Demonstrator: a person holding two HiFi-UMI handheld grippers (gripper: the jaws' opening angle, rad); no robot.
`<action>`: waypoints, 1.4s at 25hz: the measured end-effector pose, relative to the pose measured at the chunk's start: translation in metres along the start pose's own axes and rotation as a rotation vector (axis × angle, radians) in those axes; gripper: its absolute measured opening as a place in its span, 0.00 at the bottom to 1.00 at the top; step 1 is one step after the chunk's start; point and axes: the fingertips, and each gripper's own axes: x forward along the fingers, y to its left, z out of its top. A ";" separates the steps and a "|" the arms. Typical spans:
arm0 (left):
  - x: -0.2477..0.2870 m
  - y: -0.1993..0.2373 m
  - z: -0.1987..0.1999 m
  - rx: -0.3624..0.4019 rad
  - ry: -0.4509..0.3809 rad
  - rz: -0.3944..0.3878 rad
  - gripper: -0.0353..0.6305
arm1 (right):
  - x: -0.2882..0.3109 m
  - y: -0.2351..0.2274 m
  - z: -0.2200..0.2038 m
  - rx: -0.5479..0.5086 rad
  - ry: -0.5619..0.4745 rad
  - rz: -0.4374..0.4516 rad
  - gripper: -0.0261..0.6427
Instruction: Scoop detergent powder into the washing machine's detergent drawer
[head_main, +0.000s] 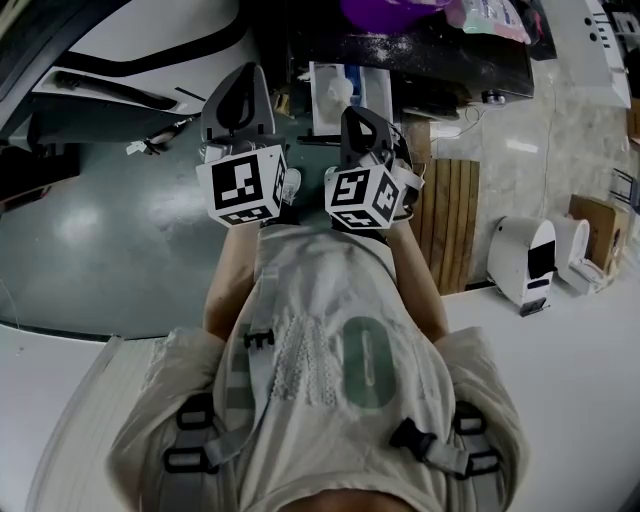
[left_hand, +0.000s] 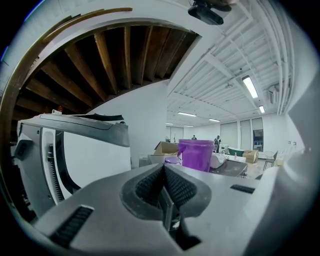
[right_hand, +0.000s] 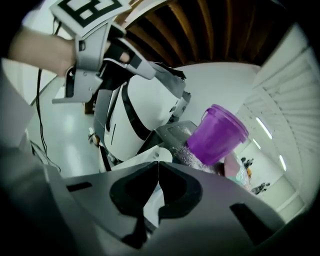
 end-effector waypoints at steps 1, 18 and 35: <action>0.000 0.000 0.000 -0.002 0.001 0.001 0.09 | 0.001 0.000 0.001 -0.077 0.000 -0.015 0.06; -0.005 0.006 -0.003 -0.013 0.000 0.020 0.09 | 0.000 -0.003 0.010 -0.623 -0.029 -0.125 0.06; -0.006 0.003 0.004 -0.015 -0.006 0.019 0.09 | -0.008 -0.038 0.043 -0.396 -0.119 -0.163 0.06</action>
